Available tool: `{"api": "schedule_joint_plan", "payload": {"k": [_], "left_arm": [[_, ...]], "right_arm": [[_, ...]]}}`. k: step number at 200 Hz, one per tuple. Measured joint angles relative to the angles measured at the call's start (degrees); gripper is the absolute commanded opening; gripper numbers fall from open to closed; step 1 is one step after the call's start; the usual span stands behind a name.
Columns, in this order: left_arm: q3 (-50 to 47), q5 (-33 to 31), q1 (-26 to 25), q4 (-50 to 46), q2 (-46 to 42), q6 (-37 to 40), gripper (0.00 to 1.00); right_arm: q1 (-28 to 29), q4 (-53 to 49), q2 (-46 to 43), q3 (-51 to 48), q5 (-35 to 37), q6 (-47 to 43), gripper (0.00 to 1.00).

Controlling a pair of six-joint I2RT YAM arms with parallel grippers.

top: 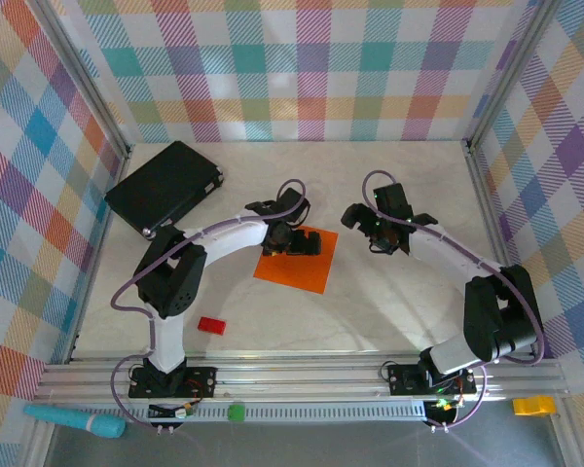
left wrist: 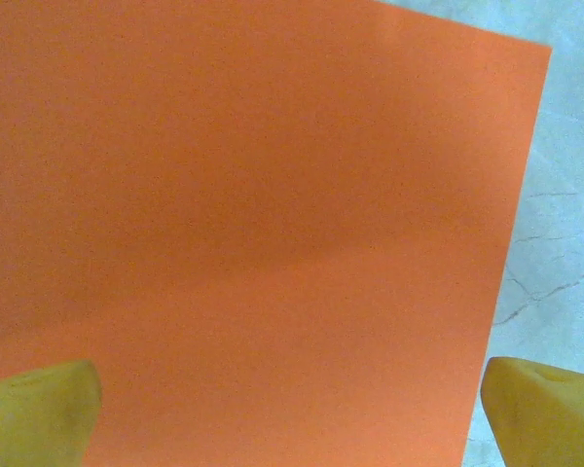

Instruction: Fold a paper plane with a square sheet of paper (pick it up from the middle)

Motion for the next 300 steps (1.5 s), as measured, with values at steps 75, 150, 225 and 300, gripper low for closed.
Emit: {"api": "schedule_joint_plan", "payload": {"k": [75, 150, 225, 300], "left_arm": [[16.1, -4.4, -2.5, -11.8, 12.2, 7.3, 0.92], [18.3, -7.3, -2.6, -16.9, 14.8, 9.4, 0.88], [18.8, -7.7, -2.9, -16.9, 15.4, 9.3, 0.85], [17.5, -8.2, -3.1, -15.7, 14.9, 8.8, 0.82]], "right_arm": [[-1.8, 0.1, -0.7, -2.2, 0.2, -0.6, 0.99], [-2.2, 0.1, -0.6, -2.8, 0.2, 0.6, 0.99], [-2.3, 0.0, 1.1, -2.8, 0.0, 1.6, 0.99], [-2.3, -0.2, 1.3, -2.8, 0.0, 2.0, 0.99]]}}
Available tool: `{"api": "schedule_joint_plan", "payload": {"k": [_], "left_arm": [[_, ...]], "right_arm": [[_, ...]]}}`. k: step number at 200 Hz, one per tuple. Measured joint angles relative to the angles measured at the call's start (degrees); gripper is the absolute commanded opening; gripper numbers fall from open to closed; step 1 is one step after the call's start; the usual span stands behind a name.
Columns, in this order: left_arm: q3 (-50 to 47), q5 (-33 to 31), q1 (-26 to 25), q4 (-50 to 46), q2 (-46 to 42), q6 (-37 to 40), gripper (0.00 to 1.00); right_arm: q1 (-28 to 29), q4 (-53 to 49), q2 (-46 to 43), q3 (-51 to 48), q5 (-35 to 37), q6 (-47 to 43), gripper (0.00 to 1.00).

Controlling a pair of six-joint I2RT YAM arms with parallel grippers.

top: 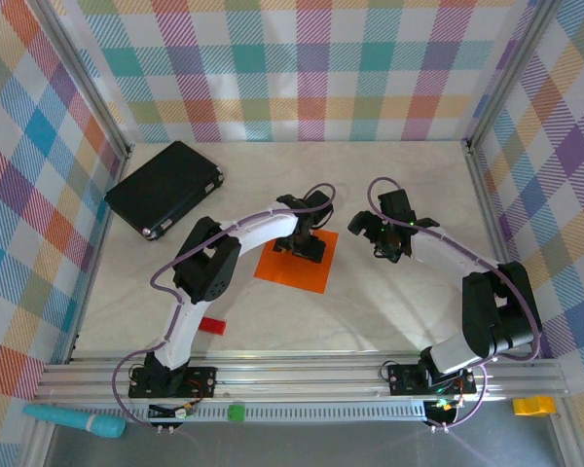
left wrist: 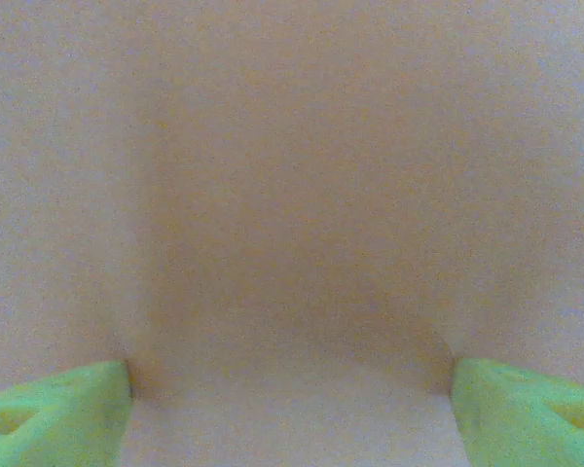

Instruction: Fold a paper plane with a square sheet of paper (pick it up from the middle)

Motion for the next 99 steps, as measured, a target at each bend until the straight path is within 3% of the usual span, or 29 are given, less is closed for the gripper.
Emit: {"api": "schedule_joint_plan", "payload": {"k": [65, 99], "left_arm": [[-1.3, -0.4, 0.0, 1.4, -0.8, -0.3, 0.76], [-3.1, -0.1, 0.6, 2.7, -2.0, -0.8, 0.62]], "right_arm": [[0.0, 0.0, 0.0, 0.0, 0.0, 0.0, 0.99], [-0.3, -0.5, -0.1, 0.0, 0.0, 0.0, 0.99]]}}
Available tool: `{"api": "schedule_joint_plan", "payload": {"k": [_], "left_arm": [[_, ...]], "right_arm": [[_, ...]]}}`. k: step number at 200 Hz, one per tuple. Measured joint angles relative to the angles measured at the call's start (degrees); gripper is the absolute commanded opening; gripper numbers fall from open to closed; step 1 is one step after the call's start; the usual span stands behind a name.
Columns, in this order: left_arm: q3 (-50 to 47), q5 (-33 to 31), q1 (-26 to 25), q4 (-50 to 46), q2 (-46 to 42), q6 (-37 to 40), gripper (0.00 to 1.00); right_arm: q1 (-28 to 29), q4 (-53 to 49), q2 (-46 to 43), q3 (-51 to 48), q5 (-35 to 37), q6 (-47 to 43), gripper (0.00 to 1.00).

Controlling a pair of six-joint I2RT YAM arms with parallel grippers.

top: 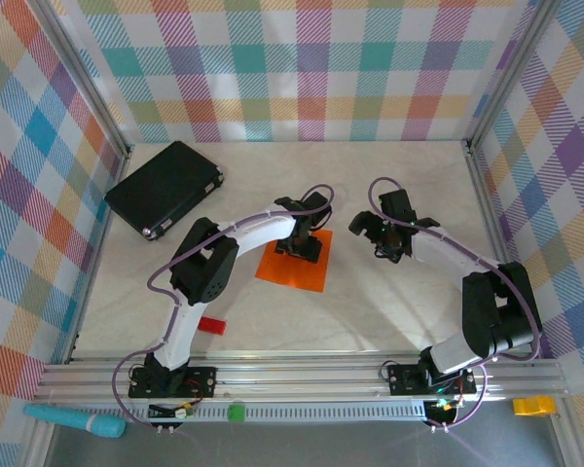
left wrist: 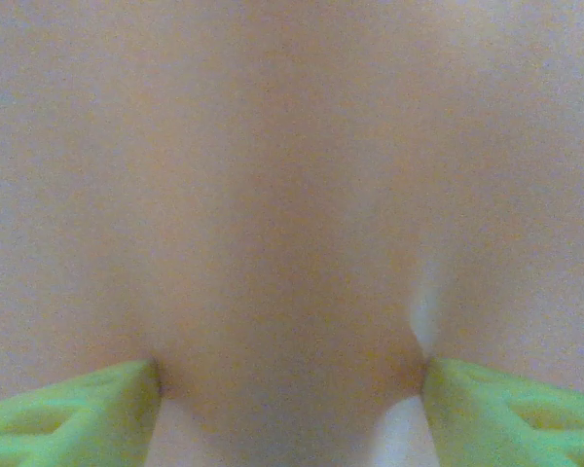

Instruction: Fold a paper plane with a square sheet of paper (pick it up from the middle)

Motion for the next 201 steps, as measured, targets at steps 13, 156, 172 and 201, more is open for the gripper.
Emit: {"api": "schedule_joint_plan", "payload": {"k": [13, 156, 172, 201], "left_arm": [[-1.6, 0.8, 0.5, 1.1, -1.1, -0.1, 0.56], [-31.7, 40.0, 11.6, 43.1, -23.6, -18.2, 0.28], [-31.8, 41.6, 12.1, 44.6, -21.8, -18.6, 0.28], [-31.7, 41.3, 12.3, 42.9, -18.3, -17.0, 0.26]], "right_arm": [[0.0, -0.1, -0.4, -0.2, 0.0, 0.0, 0.99], [-2.6, 8.6, -10.1, -6.3, -22.6, -2.2, 0.9], [-2.6, 11.1, -7.5, -6.0, -27.0, -2.3, 0.85], [-2.6, 14.5, -3.5, -6.0, -31.9, -2.3, 0.72]]}}
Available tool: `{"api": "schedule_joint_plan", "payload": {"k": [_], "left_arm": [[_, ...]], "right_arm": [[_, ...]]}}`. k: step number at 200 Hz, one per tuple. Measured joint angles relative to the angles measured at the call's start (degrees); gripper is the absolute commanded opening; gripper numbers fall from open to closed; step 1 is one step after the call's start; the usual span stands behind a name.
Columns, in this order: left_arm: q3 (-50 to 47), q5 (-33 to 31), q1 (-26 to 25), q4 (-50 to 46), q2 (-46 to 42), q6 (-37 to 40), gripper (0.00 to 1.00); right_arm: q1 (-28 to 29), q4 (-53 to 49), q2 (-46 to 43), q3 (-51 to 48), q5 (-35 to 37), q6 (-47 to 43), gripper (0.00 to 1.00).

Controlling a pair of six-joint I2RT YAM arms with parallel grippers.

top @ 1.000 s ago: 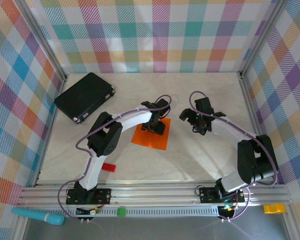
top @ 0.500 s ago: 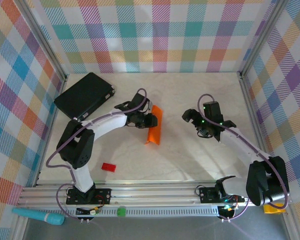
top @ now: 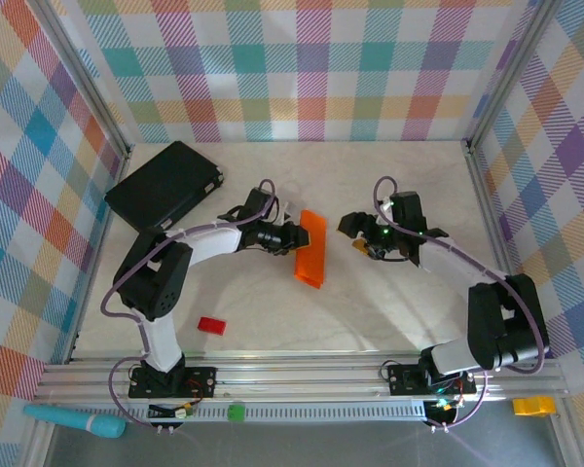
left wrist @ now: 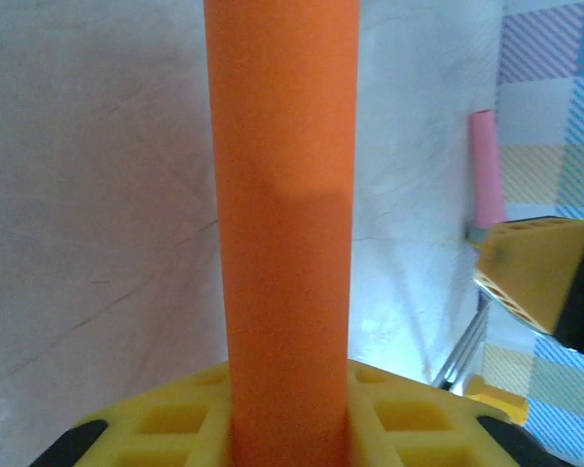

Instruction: Fold a paper plane with a square sheet of paper (pick it up from the middle)

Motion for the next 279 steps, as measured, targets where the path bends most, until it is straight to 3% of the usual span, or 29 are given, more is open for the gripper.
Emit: {"api": "schedule_joint_plan", "payload": {"k": [43, 63, 100, 166, 230, 251, 279], "left_arm": [[0.5, -3.0, 0.1, -5.6, 3.5, 4.9, 0.24], [0.5, -4.5, 0.1, -6.7, 3.8, 6.5, 0.24], [0.7, -6.3, 0.1, -7.7, 4.7, 8.2, 0.24], [1.4, -8.1, -0.2, -9.1, 4.9, 9.9, 0.24], [1.4, -8.6, -0.5, -9.0, 4.9, 9.7, 0.25], [1.4, -8.5, -0.6, -9.0, 4.9, 9.4, 0.28], [1.3, -9.2, -0.6, -9.1, 4.0, 8.5, 0.39]], "right_arm": [[1.2, 1.9, 4.4, 0.0, -1.5, 0.4, 0.54], [2.8, 1.8, 5.7, 0.1, -0.5, 0.2, 0.37], [7.1, 1.4, 9.9, 2.0, 2.8, 0.3, 0.24], [13.9, 1.5, 19.4, 7.6, 6.3, 0.8, 0.14], [14.4, 1.2, 25.0, 9.7, 6.9, 0.9, 0.12], [14.4, 0.8, 25.6, 10.4, 6.9, 0.5, 0.12], [14.4, -1.7, 27.1, 13.3, 6.9, -2.2, 0.12]]}}
